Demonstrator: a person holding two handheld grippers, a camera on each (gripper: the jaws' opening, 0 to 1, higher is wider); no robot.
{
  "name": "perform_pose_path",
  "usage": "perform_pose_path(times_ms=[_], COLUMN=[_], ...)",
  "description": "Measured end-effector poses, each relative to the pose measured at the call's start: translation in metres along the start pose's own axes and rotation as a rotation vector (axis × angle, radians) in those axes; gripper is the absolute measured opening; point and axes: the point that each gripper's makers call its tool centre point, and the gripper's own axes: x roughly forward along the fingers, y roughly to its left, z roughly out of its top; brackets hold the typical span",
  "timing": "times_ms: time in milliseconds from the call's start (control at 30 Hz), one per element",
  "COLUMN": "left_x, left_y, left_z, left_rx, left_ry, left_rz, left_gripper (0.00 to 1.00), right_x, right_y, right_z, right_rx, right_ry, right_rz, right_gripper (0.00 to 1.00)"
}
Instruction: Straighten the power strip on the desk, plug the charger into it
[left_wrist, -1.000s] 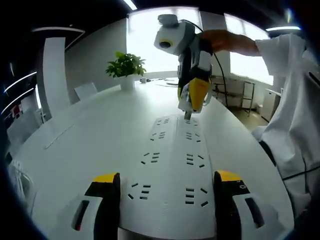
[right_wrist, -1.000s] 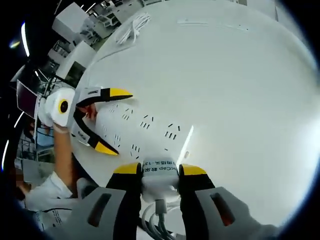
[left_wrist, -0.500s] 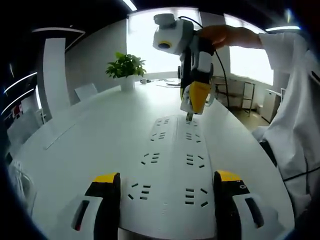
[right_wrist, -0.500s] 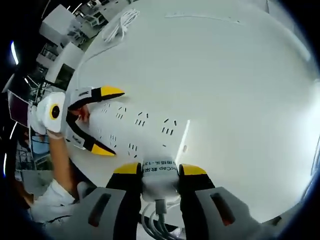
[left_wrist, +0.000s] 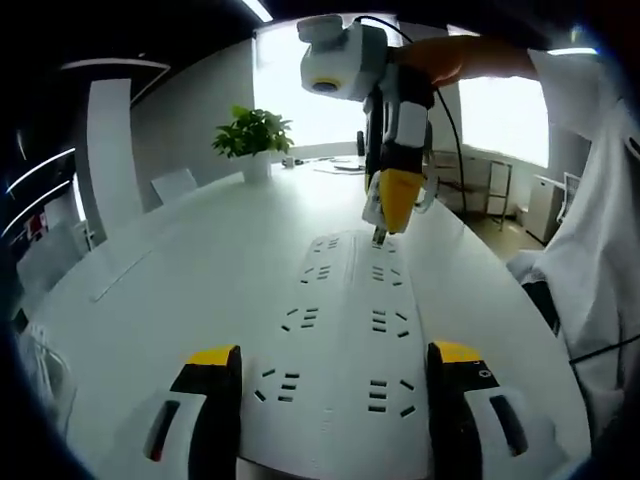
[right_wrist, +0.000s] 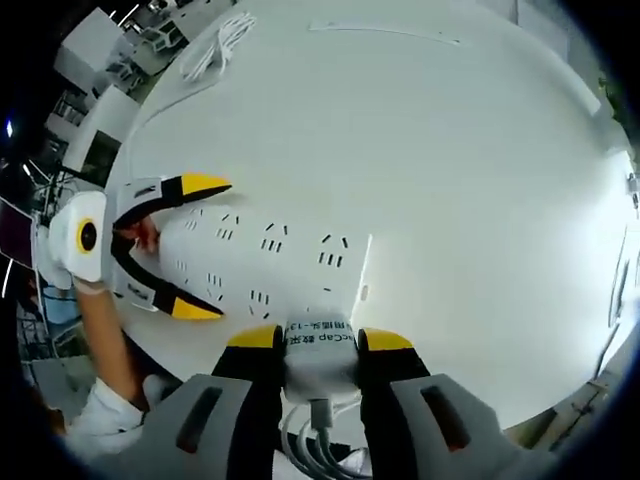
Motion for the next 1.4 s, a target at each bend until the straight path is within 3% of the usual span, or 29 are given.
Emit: perform_pose_path(times_ms=[267, 500, 800, 933, 1067, 1167, 1400], left_x=[0.003, 0.000, -0.002, -0.004, -0.006, 0.000, 0.019], left_y=[-0.002, -0.002, -0.002, -0.010, -0.004, -0.013, -0.020], left_z=[-0.001, 0.000, 0.005, 0.017, 0.034, 0.047, 0.070], left_rx=[0.020, 0.020, 0.006, 0.014, 0.077, 0.133, 0.166], left_ry=[0.025, -0.010, -0.044, -0.095, -0.143, -0.175, -0.225], left_rz=[0.028, 0.039, 0.043, 0.035, 0.121, 0.139, 0.164], left_gripper=[0.77, 0.77, 0.76, 0.75, 0.80, 0.85, 0.82], right_x=[0.005, 0.004, 0.004, 0.004, 0.003, 0.003, 0.002], right_y=[0.005, 0.005, 0.005, 0.005, 0.005, 0.005, 0.004], right_z=[-0.005, -0.008, -0.008, -0.007, -0.005, -0.003, -0.001], right_rx=[0.048, 0.052, 0.055, 0.053, 0.051, 0.051, 0.047], right_ry=[0.033, 0.049, 0.055, 0.058, 0.058, 0.058, 0.055], right_rz=[-0.063, -0.089, -0.073, -0.064, -0.056, -0.052, -0.047], right_gripper=[0.29, 0.29, 0.29, 0.29, 0.29, 0.29, 0.29])
